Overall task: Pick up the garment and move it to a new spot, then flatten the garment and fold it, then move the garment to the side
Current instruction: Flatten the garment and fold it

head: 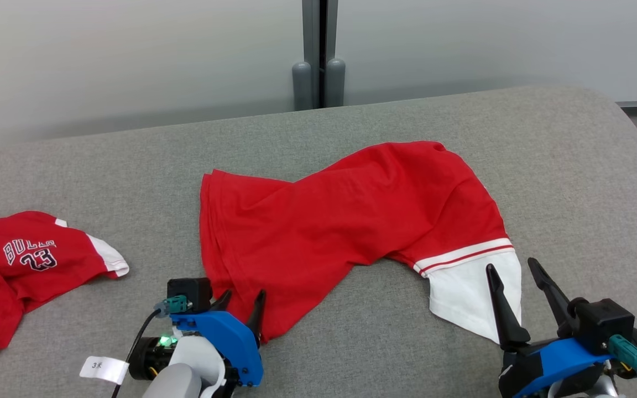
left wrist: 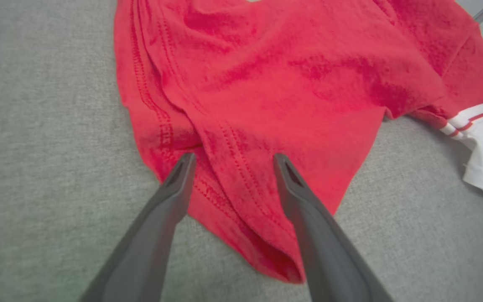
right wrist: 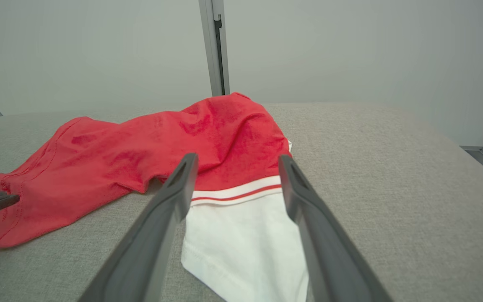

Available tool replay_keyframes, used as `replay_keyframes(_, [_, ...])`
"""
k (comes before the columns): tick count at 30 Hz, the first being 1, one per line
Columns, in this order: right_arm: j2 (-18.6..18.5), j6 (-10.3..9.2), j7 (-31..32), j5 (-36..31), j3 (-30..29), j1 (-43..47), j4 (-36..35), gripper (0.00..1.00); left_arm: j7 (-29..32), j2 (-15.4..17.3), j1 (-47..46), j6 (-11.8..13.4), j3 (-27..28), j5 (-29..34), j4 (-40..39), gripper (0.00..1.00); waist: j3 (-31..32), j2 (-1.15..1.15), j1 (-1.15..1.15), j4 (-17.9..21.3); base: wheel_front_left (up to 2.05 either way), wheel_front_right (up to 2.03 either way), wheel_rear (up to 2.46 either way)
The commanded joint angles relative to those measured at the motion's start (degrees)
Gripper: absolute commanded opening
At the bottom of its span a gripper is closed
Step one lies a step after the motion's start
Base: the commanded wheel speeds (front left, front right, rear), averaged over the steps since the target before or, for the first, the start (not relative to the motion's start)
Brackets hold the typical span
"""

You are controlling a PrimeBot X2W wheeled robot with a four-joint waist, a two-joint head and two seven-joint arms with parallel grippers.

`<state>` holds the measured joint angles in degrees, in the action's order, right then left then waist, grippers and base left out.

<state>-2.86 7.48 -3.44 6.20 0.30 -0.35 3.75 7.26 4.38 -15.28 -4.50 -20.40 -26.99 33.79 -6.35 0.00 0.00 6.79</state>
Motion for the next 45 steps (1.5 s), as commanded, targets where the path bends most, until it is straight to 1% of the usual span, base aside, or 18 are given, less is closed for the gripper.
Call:
replay_keyframes(1, [0.0,0.03,-0.3,0.2,0.0,-0.5,0.1,1.0,0.1,0.0,-1.4,0.3,0.2,-0.1,0.6,1.0,-0.1,0.0,0.0,0.3,0.0,0.0,0.0])
replay_keyframes(5, [0.0,0.03,-0.3,0.4,0.5,-1.0,0.4,1.0,-0.1,-0.3,-3.3,1.3,0.7,-0.8,3.6,1.0,-0.4,0.0,0.0,1.0,0.0,0.0,0.0])
replay_keyframes(14, [0.0,0.03,-0.4,0.7,0.7,-1.0,0.5,1.0,-1.8,-0.9,-5.4,-0.6,-0.5,-3.2,6.7,1.0,-0.5,0.0,0.0,1.6,0.0,0.0,0.0])
replay_keyframes(15, [0.0,0.03,-0.5,0.7,0.6,-1.0,0.4,1.0,-2.1,-0.9,-5.5,-0.9,-0.8,-3.3,6.8,0.89,-0.5,0.0,0.0,1.6,0.0,0.0,0.0])
replay_keyframes(16, [0.0,0.03,-0.5,0.8,0.5,-1.0,0.4,1.0,-2.3,-1.0,-5.6,-1.1,-1.0,-3.5,7.0,0.67,-0.5,0.0,0.0,1.5,0.0,0.0,0.0])
replay_keyframes(17, [0.0,0.03,-0.5,0.9,0.5,-1.1,0.4,1.0,-2.4,-1.0,-5.8,-1.1,-1.3,-3.7,7.2,0.3,-0.5,0.0,0.0,1.5,0.0,0.0,0.0])
replay_keyframes(18, [0.0,0.03,-0.5,0.9,0.6,-1.1,0.3,1.0,-2.6,-1.0,-5.9,-1.3,-1.5,-3.8,7.4,0.0,-0.5,0.0,0.0,1.4,0.0,0.0,0.0])
replay_keyframes(21, [0.0,0.03,-0.4,1.1,0.6,-1.0,0.1,1.0,-2.8,-1.1,-6.3,-1.9,-2.4,-4.4,7.9,0.0,-0.5,0.0,0.0,1.1,0.0,0.0,0.0])
replay_keyframes(25, [0.0,0.03,-0.3,1.2,0.0,-0.6,-0.5,1.0,-5.1,-0.9,-7.0,-1.9,-1.0,-5.9,6.7,0.0,-1.0,0.0,0.0,0.3,0.0,0.0,0.0])
replay_keyframes(28, [0.0,0.03,-0.3,1.2,-0.2,-0.6,-1.1,1.0,-6.7,0.8,-8.0,-1.1,0.6,-6.1,4.6,0.0,-1.7,0.0,0.0,-0.4,0.0,0.0,0.0])
replay_keyframes(31, [0.0,0.03,-0.3,1.5,0.0,-0.9,-1.3,1.0,-7.0,3.1,-9.4,-0.1,1.3,-5.3,2.6,0.0,-2.4,0.0,0.0,-0.8,0.0,0.0,0.0])
replay_keyframes(33, [0.0,0.03,-0.4,1.5,0.3,-1.4,-1.3,1.0,-5.9,5.1,-10.6,0.3,0.7,-3.9,2.4,0.0,-3.0,0.0,0.0,-0.9,0.0,0.0,0.0])
replay_keyframes(37, [0.0,0.03,-0.5,1.7,1.0,-2.5,-1.2,1.0,-3.8,8.1,-13.5,0.2,-0.8,-1.4,3.5,0.0,-4.2,0.0,0.0,-0.5,0.0,0.0,0.0])
replay_keyframes(40, [0.0,0.03,-0.6,1.7,1.5,-3.3,-1.1,1.0,-3.3,9.2,-15.3,0.3,-1.6,-0.2,4.4,0.0,-4.9,0.0,0.0,0.0,0.0,0.0,0.0])
replay_keyframes(41, [0.0,0.03,-0.7,1.7,1.5,-3.5,-1.0,1.0,-3.0,9.2,-15.6,0.2,-1.7,-0.2,4.8,0.3,-5.1,0.0,0.0,0.1,0.0,0.0,0.0])
replay_keyframes(42, [0.0,0.03,-0.7,1.8,1.4,-3.7,-0.9,1.0,-2.9,9.1,-15.8,0.2,-1.6,-0.6,5.1,0.9,-5.2,0.0,0.0,0.2,0.0,0.0,0.0])
replay_keyframes(43, [0.0,0.03,-0.7,1.8,1.3,-3.8,-0.7,1.0,-3.0,9.0,-16.0,0.2,-1.4,-0.9,5.2,1.0,-5.2,0.0,0.0,0.2,0.0,0.0,0.0])
replay_keyframes(45, [0.0,0.03,-0.8,2.0,1.1,-3.8,-0.5,1.0,-3.4,8.7,-16.0,0.5,-1.4,-1.1,5.3,1.0,-5.2,0.0,0.0,0.2,0.0,0.0,0.0])
